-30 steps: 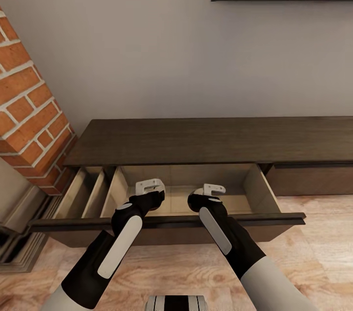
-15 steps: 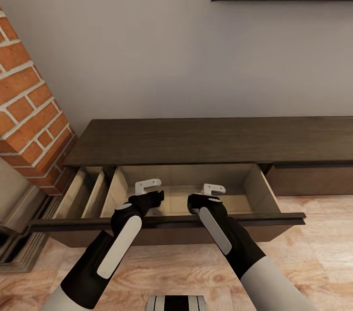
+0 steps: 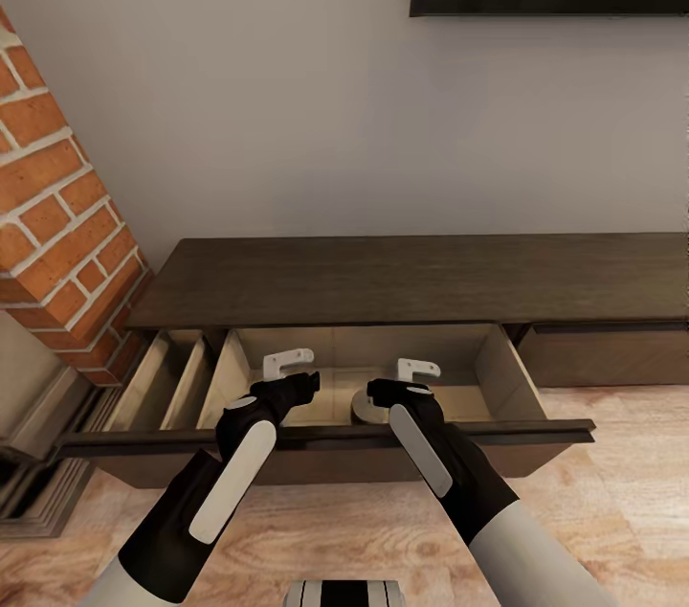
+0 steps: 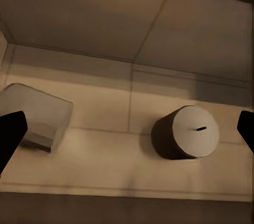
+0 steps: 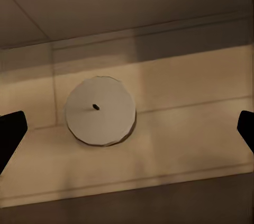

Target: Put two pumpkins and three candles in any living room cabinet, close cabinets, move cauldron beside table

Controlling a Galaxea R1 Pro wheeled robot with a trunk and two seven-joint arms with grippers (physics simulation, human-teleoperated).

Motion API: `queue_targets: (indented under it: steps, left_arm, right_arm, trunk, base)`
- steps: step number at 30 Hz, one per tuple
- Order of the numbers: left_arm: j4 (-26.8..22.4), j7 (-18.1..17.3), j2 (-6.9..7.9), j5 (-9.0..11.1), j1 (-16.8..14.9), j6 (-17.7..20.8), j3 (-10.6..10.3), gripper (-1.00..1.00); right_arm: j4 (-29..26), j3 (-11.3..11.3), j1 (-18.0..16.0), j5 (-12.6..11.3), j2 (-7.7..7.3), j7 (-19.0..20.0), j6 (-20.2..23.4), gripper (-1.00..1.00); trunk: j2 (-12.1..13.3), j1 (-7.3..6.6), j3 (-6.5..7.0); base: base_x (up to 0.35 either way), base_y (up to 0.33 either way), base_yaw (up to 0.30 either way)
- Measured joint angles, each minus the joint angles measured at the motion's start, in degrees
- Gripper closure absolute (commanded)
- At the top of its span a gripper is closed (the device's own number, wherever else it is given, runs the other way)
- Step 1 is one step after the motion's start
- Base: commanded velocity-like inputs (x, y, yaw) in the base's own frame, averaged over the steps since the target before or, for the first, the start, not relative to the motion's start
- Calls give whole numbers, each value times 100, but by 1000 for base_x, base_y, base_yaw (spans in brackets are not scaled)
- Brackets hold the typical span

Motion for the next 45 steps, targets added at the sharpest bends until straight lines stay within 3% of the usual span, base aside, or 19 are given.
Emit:
queue_targets:
  steps: [20,22,27,31,45]
  left_arm:
    - [-16,-1,-2,27,0,48,18,-100]
    - [-17,-4,-22,23,-3,172,131,-100]
    - [-25,-15,-74,118,-9,919,673,-100]
    - [-27,-10,-72,267,-9,1000,747,-100]
    - [-27,-2,-70,288,-9,1021,816,-100]
  right_arm:
    - [14,0,0,-13,0,30,-7,-100]
    - [15,0,0,-20,0,38,-5,-100]
    - [18,0,0,-76,0,48,17,-100]
    - [18,0,0,-99,0,25,107,-100]
    - [-58,-26,0,-92,0,22,413,-100]
  trunk:
    - [728,-402,367]
    - [808,-446,403]
    - [1008,-556,493]
    - [1169,-643,565]
    - [1730,-951,816]
  base:
    - [0,0,0]
    - [0,0,0]
    - [0,0,0]
    - [0,0,0]
    - [0,0,0]
